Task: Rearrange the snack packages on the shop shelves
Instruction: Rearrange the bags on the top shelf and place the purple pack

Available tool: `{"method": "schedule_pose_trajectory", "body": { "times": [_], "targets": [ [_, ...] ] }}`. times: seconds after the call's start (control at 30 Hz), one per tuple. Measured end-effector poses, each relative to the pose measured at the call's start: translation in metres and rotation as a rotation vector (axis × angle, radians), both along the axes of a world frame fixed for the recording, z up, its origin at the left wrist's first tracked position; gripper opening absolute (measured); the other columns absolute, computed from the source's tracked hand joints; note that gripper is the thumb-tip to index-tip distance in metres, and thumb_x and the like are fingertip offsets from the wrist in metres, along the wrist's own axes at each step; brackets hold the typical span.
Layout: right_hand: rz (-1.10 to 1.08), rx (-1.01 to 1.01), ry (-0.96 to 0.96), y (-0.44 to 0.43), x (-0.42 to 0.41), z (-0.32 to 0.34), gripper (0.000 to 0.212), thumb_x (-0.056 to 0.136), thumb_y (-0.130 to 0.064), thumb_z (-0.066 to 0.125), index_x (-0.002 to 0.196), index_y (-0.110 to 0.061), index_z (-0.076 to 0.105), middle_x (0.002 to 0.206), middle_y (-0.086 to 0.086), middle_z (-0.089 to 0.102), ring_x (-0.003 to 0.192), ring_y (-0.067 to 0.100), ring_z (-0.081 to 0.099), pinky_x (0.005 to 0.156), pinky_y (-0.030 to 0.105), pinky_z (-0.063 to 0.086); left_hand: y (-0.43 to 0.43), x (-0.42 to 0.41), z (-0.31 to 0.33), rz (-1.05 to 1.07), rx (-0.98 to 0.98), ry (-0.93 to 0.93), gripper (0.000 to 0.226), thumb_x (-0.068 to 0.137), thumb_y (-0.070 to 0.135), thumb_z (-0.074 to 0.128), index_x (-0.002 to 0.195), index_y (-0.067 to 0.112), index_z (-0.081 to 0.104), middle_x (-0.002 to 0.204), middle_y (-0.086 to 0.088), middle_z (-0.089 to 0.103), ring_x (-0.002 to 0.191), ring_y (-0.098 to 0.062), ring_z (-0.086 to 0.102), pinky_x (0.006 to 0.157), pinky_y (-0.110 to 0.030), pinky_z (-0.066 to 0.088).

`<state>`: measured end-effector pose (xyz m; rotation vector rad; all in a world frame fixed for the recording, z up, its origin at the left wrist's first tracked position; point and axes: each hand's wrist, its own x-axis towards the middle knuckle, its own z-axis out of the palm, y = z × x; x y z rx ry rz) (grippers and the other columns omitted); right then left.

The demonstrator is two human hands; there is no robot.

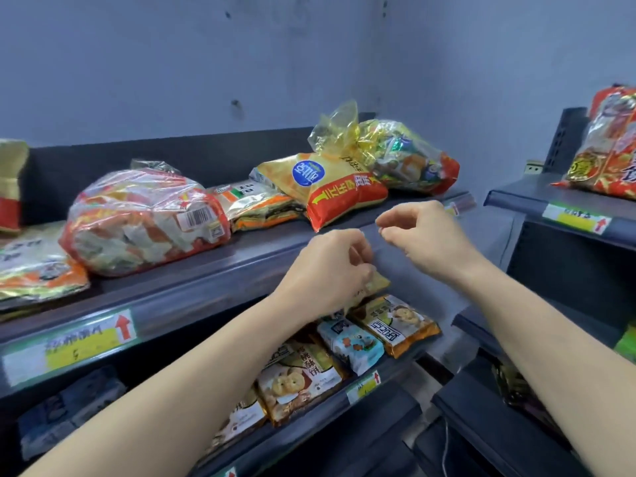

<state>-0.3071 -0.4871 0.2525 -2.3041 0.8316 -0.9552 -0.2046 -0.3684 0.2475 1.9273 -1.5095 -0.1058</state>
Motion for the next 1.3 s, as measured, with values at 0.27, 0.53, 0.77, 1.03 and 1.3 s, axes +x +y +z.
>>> {"method": "schedule_pose_trajectory", "body": {
  "times": [0.27,0.53,0.77,1.03,1.3],
  "targets": [
    [0.045,-0.088,-0.073,-0.073,0.004,0.046,0.018,0.084,-0.010,0.063,0.098,-0.014,0.074,0.093,-0.002,0.068,0.091,0.009,0.059,0.074,0.016,0.039,-0.060,0.004,0.050,0.166,-0.128,-0.042,0.004,0.084,0.021,0.065,0.088,0.021,0.063,0.074,0.014,0.057,0.061,0.001,0.049,0.049,-0.007,0.037],
    [0.137,-0.153,-0.117,-0.153,0.020,0.083,0.021,0.082,-0.007,0.061,0.099,-0.011,0.073,0.103,0.006,0.071,0.098,0.019,0.064,0.088,0.025,0.047,-0.145,0.006,0.082,0.341,-0.211,-0.203,0.017,0.084,0.016,0.062,0.100,0.012,0.066,0.100,-0.002,0.067,0.093,-0.018,0.060,0.078,-0.025,0.047],
    [0.224,-0.141,-0.129,-0.195,0.049,0.100,0.026,0.085,-0.008,0.060,0.109,-0.008,0.069,0.108,0.008,0.069,0.100,0.019,0.063,0.089,0.025,0.047,-0.182,0.023,0.096,0.406,-0.182,-0.296,0.023,0.087,0.018,0.058,0.110,0.013,0.062,0.115,-0.004,0.062,0.108,-0.019,0.055,0.085,-0.027,0.045],
    [0.272,-0.124,0.056,-0.228,0.084,0.110,0.047,0.092,-0.031,0.058,0.133,-0.010,0.051,0.136,0.004,0.055,0.124,0.019,0.052,0.104,0.029,0.039,-0.207,0.056,0.114,0.479,0.082,-0.417,0.043,0.088,0.026,0.061,0.127,0.014,0.047,0.124,-0.006,0.055,0.108,-0.023,0.052,0.079,-0.031,0.044],
    [0.330,-0.112,0.482,-0.240,0.111,0.120,0.057,0.090,-0.056,0.049,0.136,-0.021,0.049,0.135,0.000,0.053,0.116,0.018,0.054,0.089,0.031,0.045,-0.206,0.081,0.117,0.375,-0.212,-0.273,0.054,0.086,0.016,0.062,0.134,0.019,0.038,0.131,-0.003,0.031,0.108,-0.021,0.051,0.093,-0.033,0.046]
  ]
}}
